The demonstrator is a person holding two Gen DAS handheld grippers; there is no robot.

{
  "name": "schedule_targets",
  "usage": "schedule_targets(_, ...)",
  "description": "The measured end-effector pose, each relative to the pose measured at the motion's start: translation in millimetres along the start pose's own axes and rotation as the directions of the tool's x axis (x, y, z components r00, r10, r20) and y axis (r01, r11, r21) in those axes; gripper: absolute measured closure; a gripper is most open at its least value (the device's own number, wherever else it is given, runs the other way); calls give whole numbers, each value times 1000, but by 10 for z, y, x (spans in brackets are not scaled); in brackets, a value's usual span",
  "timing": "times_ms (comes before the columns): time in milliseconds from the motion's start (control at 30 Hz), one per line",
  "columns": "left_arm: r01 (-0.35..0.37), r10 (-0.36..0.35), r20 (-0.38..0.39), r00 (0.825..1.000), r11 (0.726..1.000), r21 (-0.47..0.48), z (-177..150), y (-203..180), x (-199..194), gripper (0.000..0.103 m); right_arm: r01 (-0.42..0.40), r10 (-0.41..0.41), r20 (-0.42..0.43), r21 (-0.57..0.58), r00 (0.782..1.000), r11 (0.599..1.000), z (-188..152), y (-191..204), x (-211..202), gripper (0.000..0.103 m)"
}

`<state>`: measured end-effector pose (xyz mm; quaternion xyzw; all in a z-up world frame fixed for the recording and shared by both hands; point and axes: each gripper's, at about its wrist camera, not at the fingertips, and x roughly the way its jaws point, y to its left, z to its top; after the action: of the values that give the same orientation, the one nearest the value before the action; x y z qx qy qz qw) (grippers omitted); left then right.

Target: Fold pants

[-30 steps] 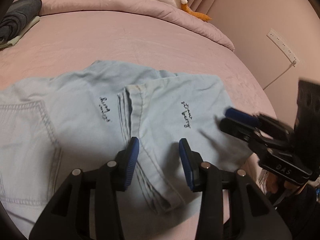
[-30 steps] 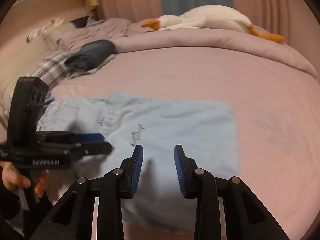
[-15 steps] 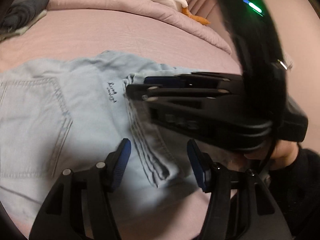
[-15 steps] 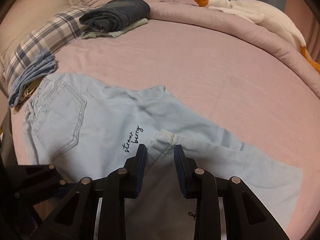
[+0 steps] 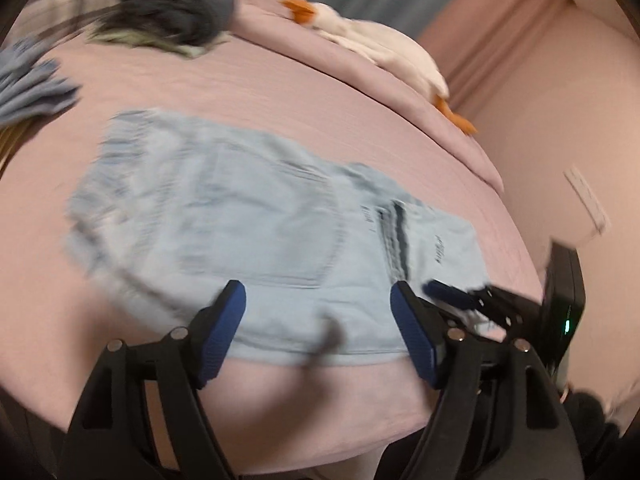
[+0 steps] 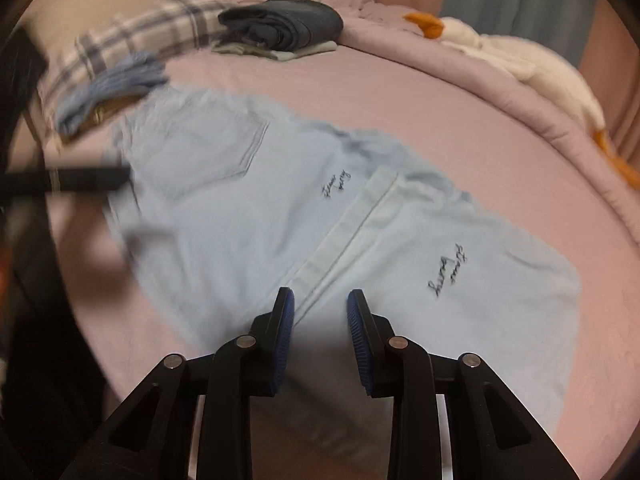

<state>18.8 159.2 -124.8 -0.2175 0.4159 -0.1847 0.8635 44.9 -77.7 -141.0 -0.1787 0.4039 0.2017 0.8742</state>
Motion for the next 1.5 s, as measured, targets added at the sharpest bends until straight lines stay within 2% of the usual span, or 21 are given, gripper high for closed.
schedule_targets(100, -1, 1, 8, 1000, 998, -58, -8, 53, 7, 28, 35, -36, 15, 34, 999, 999, -22, 27, -56, 72)
schedule_targets(233, -64, 65, 20, 998, 996, -55, -37, 4, -52, 25, 7, -13, 59, 106, 998, 994, -21, -47, -236, 72)
schedule_targets(333, -72, 73, 18, 997, 994, -84, -103, 73, -110, 25, -13, 6, 55, 142, 998, 990, -51, -62, -209, 72)
schedule_targets(400, -78, 80, 18, 997, 993, -91, -140, 133, -146, 25, -19, 16, 21, 148, 1000, 989, -74, -26, -76, 72)
schedule_targets(600, -109, 112, 20, 994, 988, -110, -162, 210, -159, 24, -1, -6, 39, 173, 999, 985, -74, 31, -160, 72)
schedule_targets(767, -111, 114, 12, 993, 982, -151, -173, 288, -135, 20, 4, -20, 91, 176, 996, 984, -21, 70, -320, 72)
schedule_targets(933, -61, 64, 5, 998, 971, -232, -195, 416, -91, 17, -5, -19, 116, 205, 993, 979, 49, 62, -362, 71)
schedule_targets(1067, 15, -2, 43, 999, 958, -287, -172, 485, -91, 8, -8, -15, 112, 208, 994, 978, 84, 105, -331, 71)
schedule_targets(1200, 97, -67, 97, 993, 931, -352, -138, 606, -100, 7, -13, -12, 121, 201, 993, 979, 100, 153, -342, 71)
schedule_targets(1333, 148, -99, 153, 983, 922, -359, -77, 670, -88, 7, -16, -9, 123, 197, 992, 980, 124, 155, -349, 71)
schedule_targets(1500, 160, -101, 182, 978, 924, -347, 17, 652, -47, 3, -21, -3, 117, 202, 993, 979, 129, 158, -329, 71)
